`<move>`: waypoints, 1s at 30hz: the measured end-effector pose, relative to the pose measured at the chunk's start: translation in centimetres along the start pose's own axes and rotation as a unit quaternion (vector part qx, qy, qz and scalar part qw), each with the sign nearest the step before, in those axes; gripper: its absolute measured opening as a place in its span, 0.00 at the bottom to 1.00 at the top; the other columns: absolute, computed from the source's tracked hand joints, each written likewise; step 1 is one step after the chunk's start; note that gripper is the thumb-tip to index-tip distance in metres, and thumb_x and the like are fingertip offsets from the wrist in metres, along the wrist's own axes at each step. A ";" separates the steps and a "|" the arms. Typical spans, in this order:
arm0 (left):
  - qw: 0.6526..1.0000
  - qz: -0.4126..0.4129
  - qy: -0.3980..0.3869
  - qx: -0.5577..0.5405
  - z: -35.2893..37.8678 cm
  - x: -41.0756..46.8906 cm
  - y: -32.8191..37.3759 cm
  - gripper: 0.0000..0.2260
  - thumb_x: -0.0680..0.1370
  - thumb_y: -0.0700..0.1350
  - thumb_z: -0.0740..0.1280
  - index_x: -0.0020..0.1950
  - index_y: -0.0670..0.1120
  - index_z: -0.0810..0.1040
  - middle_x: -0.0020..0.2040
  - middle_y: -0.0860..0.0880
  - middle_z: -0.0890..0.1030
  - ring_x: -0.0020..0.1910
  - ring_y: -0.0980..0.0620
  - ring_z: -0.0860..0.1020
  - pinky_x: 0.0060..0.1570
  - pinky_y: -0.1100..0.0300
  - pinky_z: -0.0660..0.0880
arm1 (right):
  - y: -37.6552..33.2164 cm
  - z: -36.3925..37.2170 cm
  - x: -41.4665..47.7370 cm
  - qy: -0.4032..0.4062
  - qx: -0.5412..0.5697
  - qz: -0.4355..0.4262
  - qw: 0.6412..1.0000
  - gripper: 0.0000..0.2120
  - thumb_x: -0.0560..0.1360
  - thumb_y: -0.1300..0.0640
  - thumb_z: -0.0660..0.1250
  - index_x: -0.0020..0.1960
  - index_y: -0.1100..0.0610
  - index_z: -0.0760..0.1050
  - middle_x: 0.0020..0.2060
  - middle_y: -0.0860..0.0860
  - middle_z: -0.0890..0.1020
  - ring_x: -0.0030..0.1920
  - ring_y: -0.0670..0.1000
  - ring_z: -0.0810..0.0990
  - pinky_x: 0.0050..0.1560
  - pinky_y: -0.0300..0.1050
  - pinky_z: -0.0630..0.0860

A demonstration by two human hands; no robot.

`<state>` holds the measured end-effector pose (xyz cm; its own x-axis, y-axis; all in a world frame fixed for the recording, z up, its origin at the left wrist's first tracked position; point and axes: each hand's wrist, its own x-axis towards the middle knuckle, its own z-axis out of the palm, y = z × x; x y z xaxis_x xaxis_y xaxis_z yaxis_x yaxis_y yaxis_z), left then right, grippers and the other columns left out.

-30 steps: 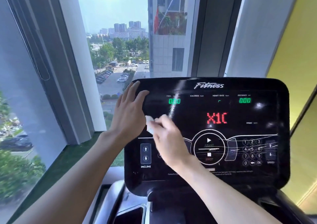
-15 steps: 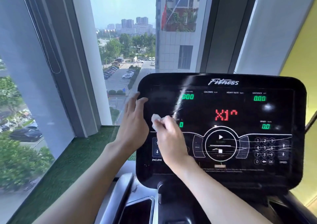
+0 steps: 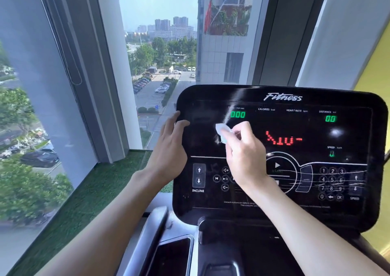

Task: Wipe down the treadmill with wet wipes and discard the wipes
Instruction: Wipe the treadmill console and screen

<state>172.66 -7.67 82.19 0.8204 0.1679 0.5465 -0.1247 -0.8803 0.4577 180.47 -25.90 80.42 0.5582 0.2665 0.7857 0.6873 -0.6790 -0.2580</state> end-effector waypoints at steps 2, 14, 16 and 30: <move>1.000 0.001 -0.005 -0.004 0.1 -0.1 -0.1 0.32 0.72 0.25 0.54 0.72 0.47 0.65 0.80 0.50 0.52 0.79 0.49 0.51 0.72 0.58 0.58 | -0.6 -0.1 -1.5 -0.002 0.008 -0.030 1.000 0.12 0.73 0.68 0.67 0.55 0.60 0.82 0.43 0.53 0.76 0.37 0.54 0.73 0.36 0.45 0.71; 1.000 0.005 -0.020 0.004 -0.5 0.0 0.5 0.31 0.72 0.26 0.55 0.71 0.48 0.65 0.79 0.47 0.52 0.78 0.46 0.51 0.73 0.51 0.61 | 0.5 -1.6 3.0 0.015 0.037 0.049 0.998 0.06 0.77 0.59 0.64 0.50 0.59 0.79 0.47 0.51 0.80 0.44 0.54 0.78 0.42 0.44 0.70; 1.000 0.013 -0.007 0.008 -0.5 0.2 0.8 0.30 0.72 0.26 0.56 0.71 0.47 0.66 0.79 0.46 0.52 0.78 0.46 0.52 0.71 0.49 0.63 | 1.0 -2.0 2.9 0.083 0.013 -0.004 0.996 0.10 0.74 0.71 0.65 0.52 0.63 0.82 0.44 0.57 0.75 0.39 0.56 0.76 0.39 0.45 0.74; 0.999 0.025 0.005 0.029 0.1 1.5 1.5 0.30 0.72 0.27 0.58 0.71 0.46 0.66 0.79 0.43 0.51 0.78 0.46 0.48 0.71 0.54 0.58 | 1.8 -0.3 2.2 0.096 0.016 0.062 0.993 0.10 0.72 0.72 0.69 0.51 0.63 0.83 0.44 0.56 0.77 0.38 0.57 0.79 0.41 0.53 0.80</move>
<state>173.77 -8.79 83.69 0.8087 0.1269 0.5743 -0.1324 -0.9121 0.3880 182.77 -26.79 81.84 0.5430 0.0443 0.8385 0.6346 -0.6756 -0.3753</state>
